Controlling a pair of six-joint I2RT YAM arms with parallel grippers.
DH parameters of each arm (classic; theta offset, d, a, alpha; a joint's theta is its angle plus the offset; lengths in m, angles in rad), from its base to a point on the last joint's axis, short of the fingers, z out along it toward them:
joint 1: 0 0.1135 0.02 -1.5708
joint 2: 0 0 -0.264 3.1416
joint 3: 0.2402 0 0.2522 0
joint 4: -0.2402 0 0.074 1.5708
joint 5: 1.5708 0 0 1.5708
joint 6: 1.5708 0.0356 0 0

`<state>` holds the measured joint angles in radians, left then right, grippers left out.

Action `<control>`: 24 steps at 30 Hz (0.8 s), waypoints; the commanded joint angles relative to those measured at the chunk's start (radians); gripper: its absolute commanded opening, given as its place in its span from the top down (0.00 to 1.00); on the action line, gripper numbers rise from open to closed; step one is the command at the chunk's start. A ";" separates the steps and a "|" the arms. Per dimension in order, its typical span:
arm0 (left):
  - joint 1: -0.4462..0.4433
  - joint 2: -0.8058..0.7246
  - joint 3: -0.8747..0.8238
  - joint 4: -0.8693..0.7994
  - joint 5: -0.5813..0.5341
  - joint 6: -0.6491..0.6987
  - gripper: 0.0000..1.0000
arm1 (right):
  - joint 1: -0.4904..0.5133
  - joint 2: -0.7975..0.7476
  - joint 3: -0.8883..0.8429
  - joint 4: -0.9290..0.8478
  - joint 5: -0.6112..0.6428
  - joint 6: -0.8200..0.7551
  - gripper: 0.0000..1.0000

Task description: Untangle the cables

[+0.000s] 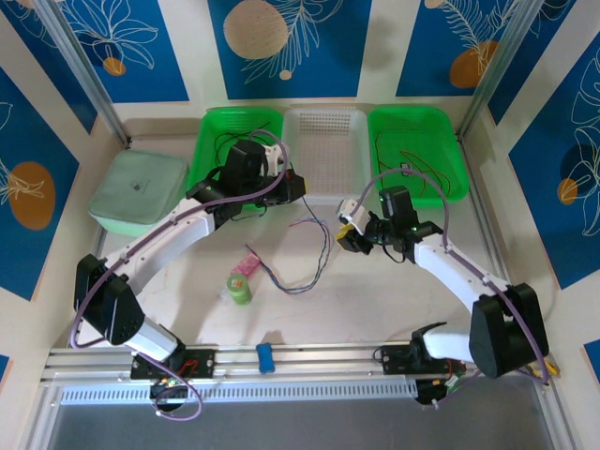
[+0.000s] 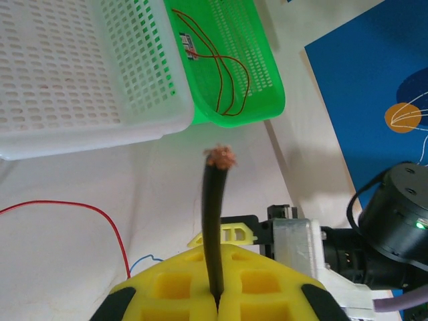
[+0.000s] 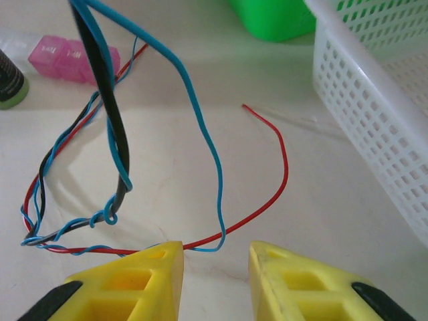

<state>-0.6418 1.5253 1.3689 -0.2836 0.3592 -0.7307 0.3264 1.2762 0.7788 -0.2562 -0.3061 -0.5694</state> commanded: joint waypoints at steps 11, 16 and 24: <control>-0.007 -0.034 0.024 -0.015 0.002 0.014 1.00 | 0.042 0.158 0.148 -0.049 -0.042 -0.135 0.61; -0.007 -0.040 0.021 -0.018 0.002 0.013 1.00 | 0.048 0.221 0.209 -0.094 -0.071 -0.128 0.70; -0.007 -0.063 0.018 -0.033 -0.014 0.017 1.00 | 0.041 0.230 0.214 -0.105 -0.066 -0.110 1.00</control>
<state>-0.6418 1.4986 1.3689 -0.3046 0.3573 -0.7311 0.3683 1.5040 0.9741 -0.3317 -0.3439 -0.6804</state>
